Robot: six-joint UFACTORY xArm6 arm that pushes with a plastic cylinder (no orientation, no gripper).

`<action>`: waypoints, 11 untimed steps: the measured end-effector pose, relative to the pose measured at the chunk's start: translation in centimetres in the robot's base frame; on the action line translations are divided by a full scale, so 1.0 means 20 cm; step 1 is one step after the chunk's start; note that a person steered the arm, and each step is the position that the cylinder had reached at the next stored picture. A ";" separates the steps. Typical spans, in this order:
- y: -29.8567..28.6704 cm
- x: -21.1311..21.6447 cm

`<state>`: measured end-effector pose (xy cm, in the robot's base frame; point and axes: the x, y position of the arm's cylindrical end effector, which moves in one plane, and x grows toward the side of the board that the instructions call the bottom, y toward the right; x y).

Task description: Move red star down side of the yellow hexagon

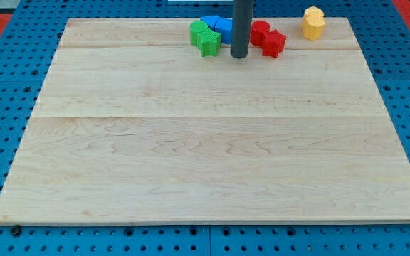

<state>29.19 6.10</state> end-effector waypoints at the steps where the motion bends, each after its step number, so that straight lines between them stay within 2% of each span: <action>1: 0.08 -0.06; 2: 0.16 -0.11; 5: 0.41 -0.09; 8: 0.48 0.02; 11: 0.54 -0.07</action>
